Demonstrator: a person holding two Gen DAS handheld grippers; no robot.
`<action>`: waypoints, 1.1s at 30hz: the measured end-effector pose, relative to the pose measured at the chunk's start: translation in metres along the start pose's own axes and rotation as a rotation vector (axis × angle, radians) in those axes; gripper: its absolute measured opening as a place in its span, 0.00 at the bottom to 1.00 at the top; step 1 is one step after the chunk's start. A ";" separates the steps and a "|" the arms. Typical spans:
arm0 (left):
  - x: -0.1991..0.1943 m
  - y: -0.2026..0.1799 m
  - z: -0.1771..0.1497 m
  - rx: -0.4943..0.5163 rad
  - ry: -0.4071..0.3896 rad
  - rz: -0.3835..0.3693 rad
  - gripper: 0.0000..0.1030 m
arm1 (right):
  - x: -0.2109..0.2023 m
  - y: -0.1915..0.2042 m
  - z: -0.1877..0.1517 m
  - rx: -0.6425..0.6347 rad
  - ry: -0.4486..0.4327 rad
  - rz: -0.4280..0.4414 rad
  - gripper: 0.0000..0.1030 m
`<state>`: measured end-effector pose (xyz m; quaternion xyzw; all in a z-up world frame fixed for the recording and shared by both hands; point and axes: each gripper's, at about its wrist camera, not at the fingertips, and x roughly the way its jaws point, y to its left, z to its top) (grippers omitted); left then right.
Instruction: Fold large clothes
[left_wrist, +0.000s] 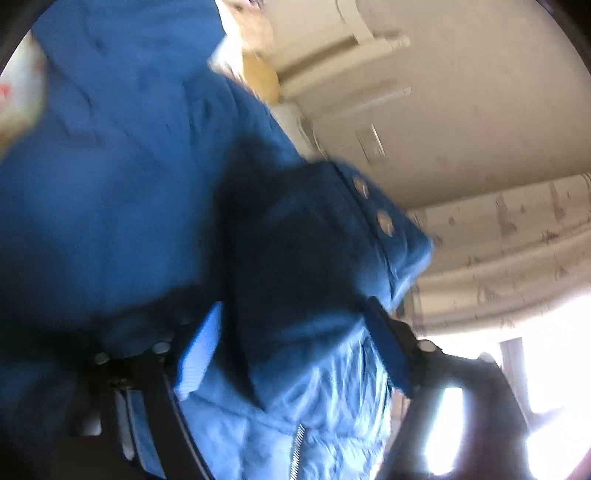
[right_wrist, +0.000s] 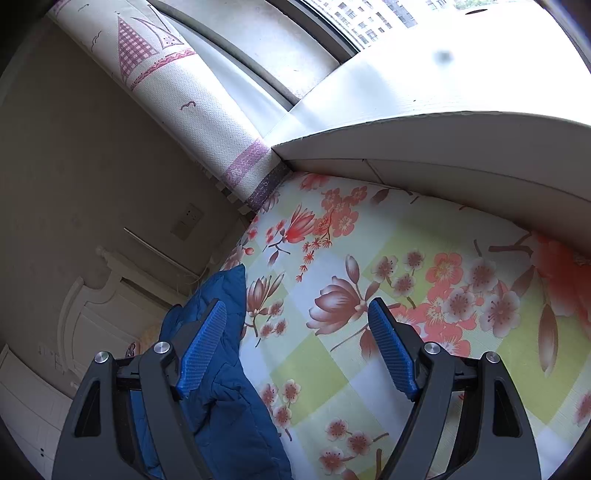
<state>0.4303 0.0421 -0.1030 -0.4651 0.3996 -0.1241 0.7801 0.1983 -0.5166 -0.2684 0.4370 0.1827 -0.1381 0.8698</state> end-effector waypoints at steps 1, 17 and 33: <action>0.005 -0.001 -0.002 -0.001 0.012 0.011 0.69 | 0.000 0.000 0.000 0.002 0.002 0.001 0.75; -0.036 -0.143 -0.120 0.739 -0.294 0.080 0.84 | -0.003 0.001 0.000 0.014 0.009 0.035 0.75; -0.007 0.018 -0.062 -0.389 -0.025 -0.331 0.73 | -0.006 0.004 -0.002 0.011 0.011 0.059 0.76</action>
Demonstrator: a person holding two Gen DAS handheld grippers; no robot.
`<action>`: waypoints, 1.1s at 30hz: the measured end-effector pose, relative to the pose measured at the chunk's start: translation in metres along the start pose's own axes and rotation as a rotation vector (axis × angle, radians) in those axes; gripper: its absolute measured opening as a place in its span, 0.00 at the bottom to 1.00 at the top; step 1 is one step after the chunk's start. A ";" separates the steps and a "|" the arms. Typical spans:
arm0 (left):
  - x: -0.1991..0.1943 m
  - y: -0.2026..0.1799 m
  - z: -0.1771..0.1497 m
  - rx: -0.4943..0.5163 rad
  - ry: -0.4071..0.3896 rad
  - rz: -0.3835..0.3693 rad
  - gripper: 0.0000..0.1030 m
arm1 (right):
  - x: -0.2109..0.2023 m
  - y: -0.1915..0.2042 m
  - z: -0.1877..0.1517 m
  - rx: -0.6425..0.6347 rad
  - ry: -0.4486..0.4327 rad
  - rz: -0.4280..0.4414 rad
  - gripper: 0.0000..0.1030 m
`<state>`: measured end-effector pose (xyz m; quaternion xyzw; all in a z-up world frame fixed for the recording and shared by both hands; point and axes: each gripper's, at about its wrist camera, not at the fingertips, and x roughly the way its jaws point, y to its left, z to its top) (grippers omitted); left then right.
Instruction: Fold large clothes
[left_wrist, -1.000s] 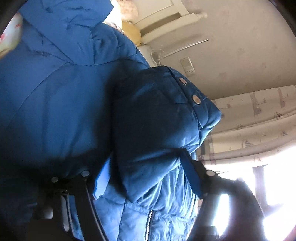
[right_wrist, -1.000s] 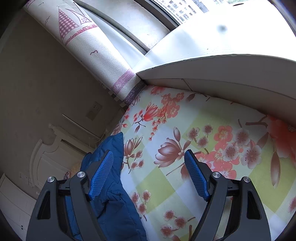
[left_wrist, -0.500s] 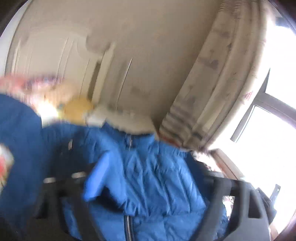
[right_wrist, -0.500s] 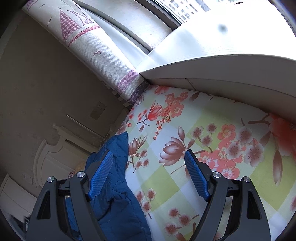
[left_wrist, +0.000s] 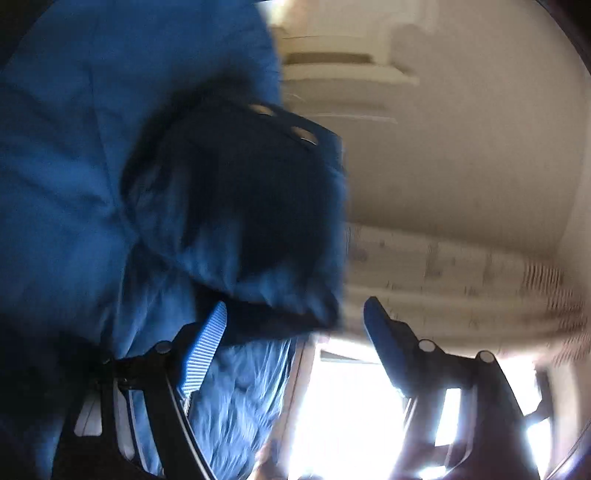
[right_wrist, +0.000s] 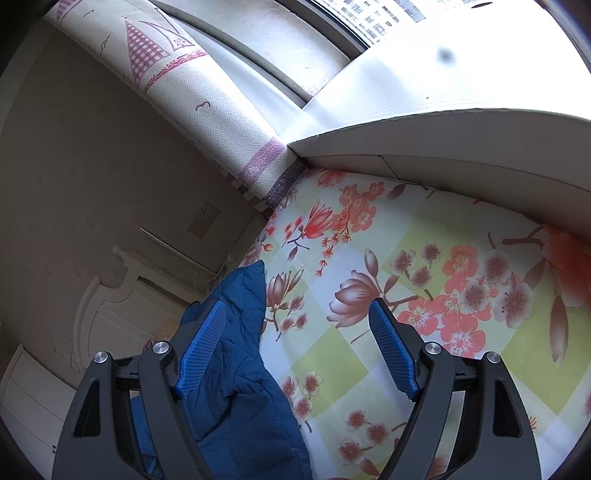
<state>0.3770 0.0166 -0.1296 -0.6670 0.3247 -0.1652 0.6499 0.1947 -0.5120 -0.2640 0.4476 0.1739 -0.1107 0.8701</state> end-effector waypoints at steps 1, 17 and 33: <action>0.005 0.003 0.005 -0.022 -0.020 -0.011 0.73 | 0.000 0.000 0.000 0.000 0.000 -0.004 0.76; 0.019 -0.136 -0.105 1.511 -0.365 0.769 0.35 | 0.005 0.002 -0.001 -0.013 0.009 -0.008 0.76; -0.047 -0.119 -0.029 0.938 -0.357 0.585 0.82 | 0.043 0.077 -0.050 -0.366 0.403 0.319 0.76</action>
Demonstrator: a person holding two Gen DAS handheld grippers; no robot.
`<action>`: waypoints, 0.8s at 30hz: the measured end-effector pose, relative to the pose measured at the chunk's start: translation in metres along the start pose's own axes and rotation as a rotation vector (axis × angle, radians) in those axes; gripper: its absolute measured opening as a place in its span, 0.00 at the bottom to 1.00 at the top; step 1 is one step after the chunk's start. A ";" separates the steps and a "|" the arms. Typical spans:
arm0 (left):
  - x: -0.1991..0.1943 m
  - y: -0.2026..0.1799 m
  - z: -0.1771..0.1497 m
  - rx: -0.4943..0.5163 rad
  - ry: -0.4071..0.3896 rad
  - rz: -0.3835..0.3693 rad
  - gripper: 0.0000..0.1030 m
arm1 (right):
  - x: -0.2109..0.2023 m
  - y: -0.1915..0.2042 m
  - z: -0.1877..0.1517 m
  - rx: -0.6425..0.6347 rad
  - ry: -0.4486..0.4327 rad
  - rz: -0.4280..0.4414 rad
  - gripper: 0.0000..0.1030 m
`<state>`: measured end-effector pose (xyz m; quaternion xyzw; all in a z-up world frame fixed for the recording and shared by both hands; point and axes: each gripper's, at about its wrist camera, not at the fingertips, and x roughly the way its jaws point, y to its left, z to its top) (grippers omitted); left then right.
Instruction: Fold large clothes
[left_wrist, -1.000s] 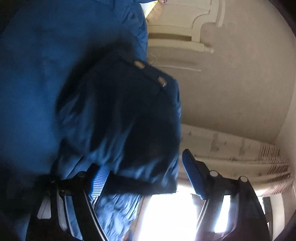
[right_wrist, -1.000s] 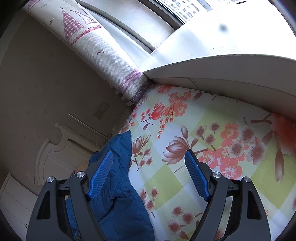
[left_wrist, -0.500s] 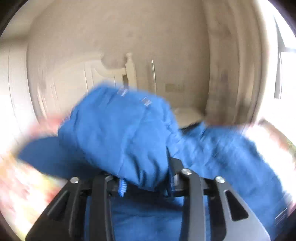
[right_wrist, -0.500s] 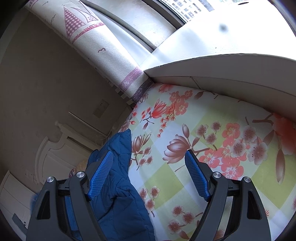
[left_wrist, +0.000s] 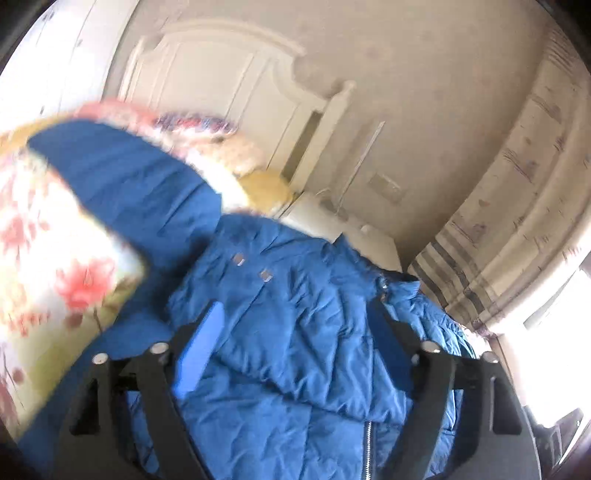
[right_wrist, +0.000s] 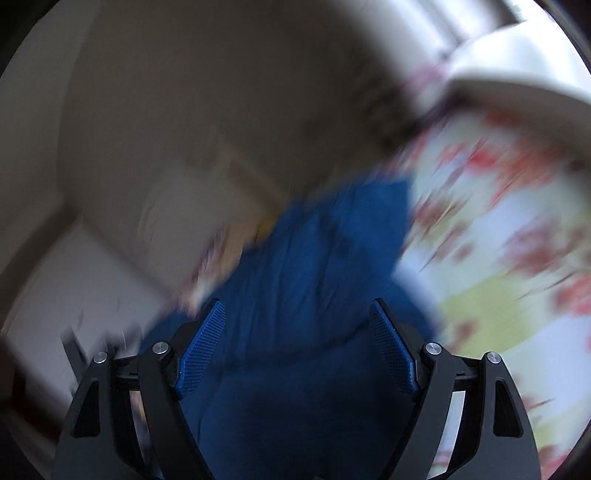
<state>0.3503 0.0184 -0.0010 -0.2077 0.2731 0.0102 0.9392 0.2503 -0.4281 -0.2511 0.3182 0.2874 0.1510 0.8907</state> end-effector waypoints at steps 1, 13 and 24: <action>0.001 0.000 -0.006 0.013 0.013 -0.010 0.82 | 0.009 0.001 -0.002 -0.011 0.041 -0.040 0.76; 0.043 0.002 -0.049 0.072 0.164 0.017 0.87 | 0.027 -0.020 0.023 0.163 0.001 -0.014 0.94; 0.038 0.009 -0.049 0.037 0.159 -0.040 0.88 | 0.009 -0.055 0.011 0.409 -0.113 0.042 0.57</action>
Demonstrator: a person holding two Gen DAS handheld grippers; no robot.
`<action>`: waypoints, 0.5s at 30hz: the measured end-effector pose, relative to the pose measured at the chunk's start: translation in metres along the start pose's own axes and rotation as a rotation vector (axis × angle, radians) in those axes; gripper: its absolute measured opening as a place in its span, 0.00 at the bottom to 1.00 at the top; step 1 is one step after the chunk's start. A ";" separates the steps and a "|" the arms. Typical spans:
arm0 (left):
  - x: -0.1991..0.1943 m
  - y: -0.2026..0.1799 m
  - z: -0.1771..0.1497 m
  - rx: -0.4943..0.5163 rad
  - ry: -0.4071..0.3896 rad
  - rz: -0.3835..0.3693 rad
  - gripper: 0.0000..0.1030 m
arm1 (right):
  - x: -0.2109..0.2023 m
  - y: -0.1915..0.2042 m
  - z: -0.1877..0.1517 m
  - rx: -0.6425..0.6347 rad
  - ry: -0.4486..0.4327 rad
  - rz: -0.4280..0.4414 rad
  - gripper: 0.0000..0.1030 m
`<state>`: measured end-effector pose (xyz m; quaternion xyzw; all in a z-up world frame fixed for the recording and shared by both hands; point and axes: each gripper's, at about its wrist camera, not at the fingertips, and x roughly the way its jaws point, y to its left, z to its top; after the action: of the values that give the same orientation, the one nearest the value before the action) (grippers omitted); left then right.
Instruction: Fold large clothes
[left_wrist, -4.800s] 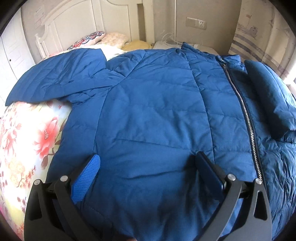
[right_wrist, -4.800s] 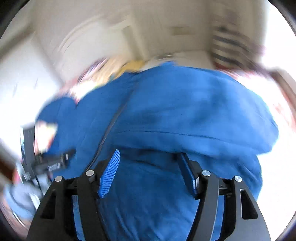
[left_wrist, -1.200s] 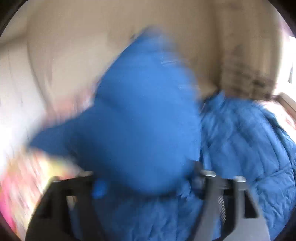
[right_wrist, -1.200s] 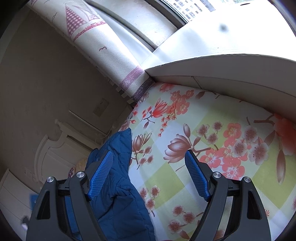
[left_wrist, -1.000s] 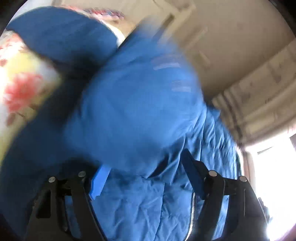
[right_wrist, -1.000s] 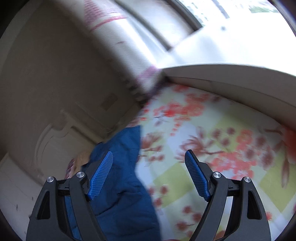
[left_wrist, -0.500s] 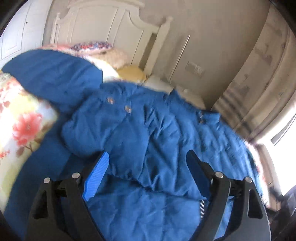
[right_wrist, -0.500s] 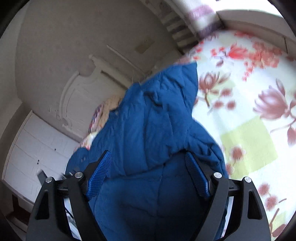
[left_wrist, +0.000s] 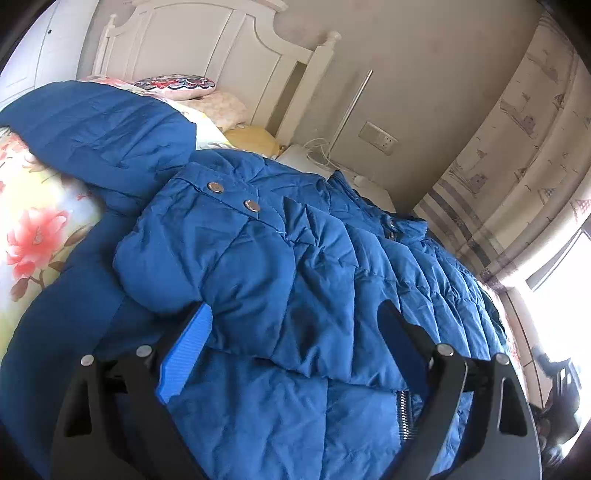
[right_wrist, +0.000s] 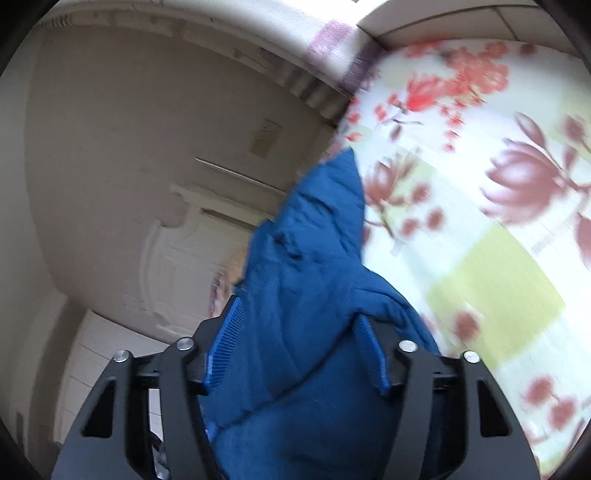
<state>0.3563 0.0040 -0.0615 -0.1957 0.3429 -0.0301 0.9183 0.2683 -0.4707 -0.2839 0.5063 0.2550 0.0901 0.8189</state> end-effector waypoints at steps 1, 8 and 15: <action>-0.001 0.001 0.000 -0.005 0.000 -0.003 0.88 | -0.009 0.002 -0.003 0.002 -0.007 -0.022 0.57; 0.001 0.000 0.000 -0.017 0.004 -0.034 0.92 | -0.023 0.096 -0.022 -0.491 -0.095 -0.274 0.60; -0.004 0.018 0.000 -0.108 -0.016 -0.131 0.92 | 0.115 0.155 -0.055 -0.896 0.146 -0.542 0.59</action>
<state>0.3520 0.0216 -0.0662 -0.2673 0.3234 -0.0699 0.9050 0.3556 -0.3075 -0.2056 0.0150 0.3697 0.0104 0.9290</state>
